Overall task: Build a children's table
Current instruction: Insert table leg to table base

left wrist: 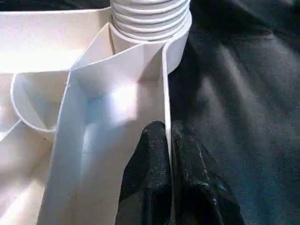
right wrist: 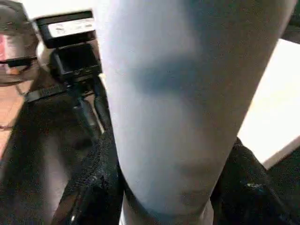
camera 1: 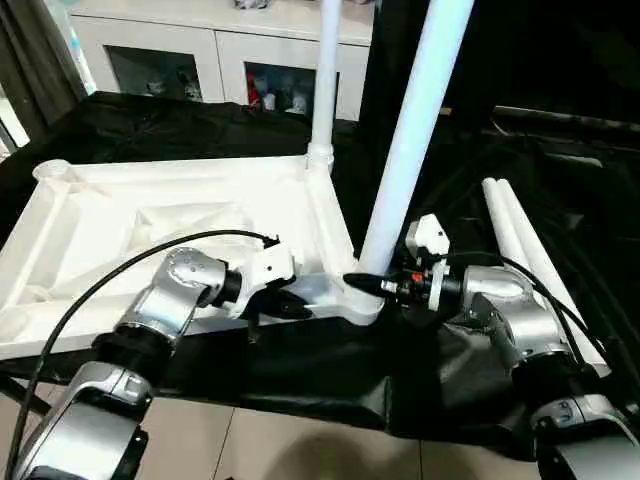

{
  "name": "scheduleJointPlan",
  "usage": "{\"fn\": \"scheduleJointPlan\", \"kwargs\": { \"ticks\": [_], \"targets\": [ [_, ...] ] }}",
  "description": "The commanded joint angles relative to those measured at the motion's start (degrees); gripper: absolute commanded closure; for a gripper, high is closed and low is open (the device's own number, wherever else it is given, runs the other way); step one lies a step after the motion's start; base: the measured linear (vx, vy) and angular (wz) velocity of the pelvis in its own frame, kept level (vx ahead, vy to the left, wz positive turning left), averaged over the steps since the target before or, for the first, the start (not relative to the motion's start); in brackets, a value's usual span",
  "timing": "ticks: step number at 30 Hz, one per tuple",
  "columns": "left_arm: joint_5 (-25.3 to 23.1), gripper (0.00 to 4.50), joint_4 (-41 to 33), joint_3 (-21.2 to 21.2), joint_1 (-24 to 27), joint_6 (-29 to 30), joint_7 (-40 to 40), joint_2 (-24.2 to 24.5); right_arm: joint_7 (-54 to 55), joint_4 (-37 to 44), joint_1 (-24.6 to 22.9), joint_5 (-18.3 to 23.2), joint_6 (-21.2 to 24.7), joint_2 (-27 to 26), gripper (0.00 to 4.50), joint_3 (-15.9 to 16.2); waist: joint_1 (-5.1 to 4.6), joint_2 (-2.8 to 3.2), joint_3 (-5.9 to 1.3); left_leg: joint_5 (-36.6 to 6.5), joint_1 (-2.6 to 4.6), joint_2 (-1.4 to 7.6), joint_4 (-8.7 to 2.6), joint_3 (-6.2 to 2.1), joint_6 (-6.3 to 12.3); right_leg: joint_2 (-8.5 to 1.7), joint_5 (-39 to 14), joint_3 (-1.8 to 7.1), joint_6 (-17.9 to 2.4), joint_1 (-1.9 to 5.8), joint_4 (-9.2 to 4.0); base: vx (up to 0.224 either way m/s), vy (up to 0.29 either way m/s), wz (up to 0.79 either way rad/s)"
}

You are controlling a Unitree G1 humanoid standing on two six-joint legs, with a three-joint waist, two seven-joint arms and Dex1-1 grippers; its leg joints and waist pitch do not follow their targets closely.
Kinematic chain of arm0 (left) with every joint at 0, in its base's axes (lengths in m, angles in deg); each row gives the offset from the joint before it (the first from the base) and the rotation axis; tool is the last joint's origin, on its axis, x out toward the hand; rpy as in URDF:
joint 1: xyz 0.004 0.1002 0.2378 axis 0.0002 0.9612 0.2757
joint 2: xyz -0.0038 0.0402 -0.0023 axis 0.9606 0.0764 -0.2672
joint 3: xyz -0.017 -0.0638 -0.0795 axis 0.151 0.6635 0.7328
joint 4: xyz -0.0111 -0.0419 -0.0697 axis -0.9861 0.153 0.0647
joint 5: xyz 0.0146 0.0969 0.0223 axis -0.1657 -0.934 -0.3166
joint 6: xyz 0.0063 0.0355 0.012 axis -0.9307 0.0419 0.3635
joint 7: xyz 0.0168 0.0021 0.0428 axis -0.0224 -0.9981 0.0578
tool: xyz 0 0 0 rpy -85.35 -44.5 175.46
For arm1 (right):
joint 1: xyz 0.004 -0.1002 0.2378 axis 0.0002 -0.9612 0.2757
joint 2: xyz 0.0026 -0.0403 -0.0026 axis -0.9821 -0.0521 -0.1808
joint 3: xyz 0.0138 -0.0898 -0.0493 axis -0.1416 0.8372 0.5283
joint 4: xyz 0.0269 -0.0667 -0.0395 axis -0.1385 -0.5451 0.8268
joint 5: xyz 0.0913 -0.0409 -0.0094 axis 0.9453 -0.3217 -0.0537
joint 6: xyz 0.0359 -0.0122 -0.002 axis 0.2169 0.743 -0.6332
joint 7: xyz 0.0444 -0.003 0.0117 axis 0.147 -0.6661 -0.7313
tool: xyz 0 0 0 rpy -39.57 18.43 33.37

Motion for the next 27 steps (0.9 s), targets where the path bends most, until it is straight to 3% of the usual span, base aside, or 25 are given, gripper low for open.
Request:
{"fn": "scheduleJointPlan", "kwargs": {
  "ticks": [1, 6, 9, 11, 12, 14, 15, 16, 17, 20, 21, 23, 24, 25, 26, 27],
  "targets": [
    [1.6, 4.50, -3.9, -2.8, 0.3, -1.0, -6.4, -0.5, -0.6, -4.7, -3.7, -3.5, 2.0, 0.9, 2.59, 4.3, 0.43, 1.05, -2.77, -14.9, 0.38, 2.80, -3.87, -0.69, 2.04, -4.99, -13.4, 2.85, -12.9, 2.88, -4.24, 0.000, 0.000, 0.00],
    [1.1, 4.50, -4.6, -2.4, 0.7, -0.9, -4.6, -0.3, -1.2, -4.1, -4.9, -3.8, 0.8, 0.6, 2.59, 4.7, 0.46, 0.82, -2.29, -18.9, 0.88, 2.81, -4.26, -0.94, 1.06, -5.14, -21.6, 2.94, -10.8, 2.47, -5.13, 0.000, 0.000, 0.00],
    [1.3, 4.50, -4.6, -2.1, 0.7, -0.2, -3.5, -0.3, 0.6, -5.2, -4.8, -4.6, 0.7, 0.1, 2.59, 4.2, 0.46, 0.79, -2.41, -18.4, 0.85, 2.84, -4.33, -1.05, 0.79, -5.20, -21.1, 3.08, -10.6, 2.51, -5.00, 0.000, 0.000, 0.00],
    [0.0, 4.50, -2.2, -1.4, -0.2, -0.8, 0.6, -1.2, 7.7, -8.8, -3.4, -6.0, 0.4, -1.0, 2.59, 2.5, 0.31, 0.84, -2.29, -18.4, 0.83, 2.84, -4.43, -1.09, 0.62, -5.18, -21.2, 3.07, -10.7, 2.38, -4.99, 0.000, 0.000, 0.00],
    [-0.6, 4.50, -1.1, -1.2, -0.6, -1.2, 2.3, -1.6, 11.3, -10.4, -2.7, -6.3, 0.4, -1.6, 2.59, 1.5, 0.15, 0.76, -2.08, -20.0, 1.05, 2.73, -4.42, -1.17, 0.31, -5.29, -24.4, 2.95, -10.2, 2.15, -5.33, 0.000, 0.000, 0.00],
    [-1.5, 4.50, 1.1, -0.6, -1.5, -0.7, 6.3, -2.4, 17.6, -13.0, -1.7, -6.3, 0.3, -2.9, 2.59, -0.6, -0.25, 0.65, -1.69, -23.2, 1.67, 2.42, -4.28, -1.36, -0.47, -5.50, -31.8, 2.81, -8.2, 1.72, -6.19, 0.000, 0.000, 0.00],
    [-1.6, 4.50, 2.3, 0.0, -2.0, -0.4, 8.1, -3.1, 21.1, -14.2, -1.2, -6.2, 0.5, -3.6, 2.59, -1.8, -0.53, 0.66, -1.51, -25.3, 2.09, 2.22, -4.21, -1.67, -0.97, -5.52, -37.0, 2.43, -6.2, 1.42, -6.78, 0.000, 0.000, 0.00],
    [-1.4, 4.50, 3.2, 0.6, -2.5, 0.2, 9.5, -3.7, 23.8, -15.0, -0.9, -6.1, 0.5, -4.2, 2.59, -2.6, -0.74, 0.40, -1.47, -25.8, 2.01, 2.00, -4.16, -1.95, -1.00, -5.66, -40.9, 2.04, -4.1, 1.51, -7.29, -0.053, 0.011, -0.09],
    [-1.1, 4.50, 3.8, 1.2, -3.0, 1.3, 10.8, -4.4, 26.2, -15.6, -0.7, -6.1, 0.5, -4.7, 2.59, -3.2, -0.75, 0.52, -1.49, -26.0, 2.01, 1.96, -4.16, -2.04, -1.02, -5.69, -42.0, 1.91, -3.4, 1.53, -7.53, -0.051, 0.021, -0.13],
    [-1.1, 4.50, 5.6, 2.4, -4.5, 4.3, 15.1, -6.3, 34.2, -17.5, 0.0, -6.5, 0.2, -6.4, 2.59, -4.6, -1.40, 1.06, -1.58, -28.2, 1.88, 2.31, -4.73, -2.56, -1.29, -5.55, -39.5, 0.87, -3.0, 1.92, -7.89, -0.017, 0.007, -0.04],
    [-1.9, 4.50, 7.7, 3.1, -6.1, 7.1, 20.7, -8.3, 41.9, -19.9, 1.2, -7.0, -0.1, -8.4, 2.59, -5.4, -1.56, 1.16, -1.57, -29.8, 2.21, 2.39, -4.77, -2.65, -1.34, -5.67, -38.6, 0.23, -3.1, 1.87, -8.18, 0.000, 0.000, 0.00],
    [-2.2, 4.50, 8.9, 3.6, -7.0, 8.9, 24.1, -9.6, 46.1, -21.5, 2.2, -7.2, -0.3, -9.7, 2.59, -5.7, -2.07, 1.46, -1.20, -33.8, 3.42, 2.22, -4.41, -2.76, -1.58, -5.46, -39.7, -1.33, -2.3, 1.27, -9.38, -0.029, 0.023, -0.01],
    [-2.3, 4.50, 9.7, 3.9, -7.6, 10.0, 26.1, -10.6, 49.4, -22.9, 3.1, -7.0, -0.5, -10.6, 2.59, -6.2, -2.99, 2.39, -0.72, -39.9, 4.49, 2.71, -4.61, -3.10, -1.34, -5.00, -38.1, -4.37, -0.6, 1.68, -10.49, -0.058, 0.046, -0.03],
    [-2.4, 4.50, 10.3, 4.1, -7.9, 10.5, 27.2, -11.2, 51.4, -23.9, 3.8, -6.8, -0.6, -11.1, 2.59, -6.5, -2.99, 2.39, -0.72, -39.9, 4.49, 2.71, -4.61, -3.10, -1.34, -5.00, -38.1, -4.37, -0.6, 1.68, -10.49, -0.048, 0.058, -0.03],
    [-2.5, 4.50, 10.9, 4.2, -8.3, 10.9, 28.4, -11.8, 53.2, -24.9, 4.5, -6.7, -0.8, -11.6, 2.59, -6.8, -2.30, 3.19, -0.90, -48.3, -0.11, 5.97, -9.69, -4.18, -2.01, -3.97, -21.6, -2.73, -2.4, 6.92, -0.99, -0.081, 0.039, -0.02],
    [-2.8, 4.50, 12.1, 4.5, -9.2, 11.9, 31.1, -13.3, 57.9, -27.2, 6.1, -6.2, -1.0, -12.9, 2.59, -7.9, -0.97, 3.93, -0.24, -52.4, -2.08, 6.70, -12.33, -3.18, -2.80, -3.32, -15.4, -2.13, -3.5, 7.43, 3.60, -0.081, 0.039, -0.02]
  ]
}}
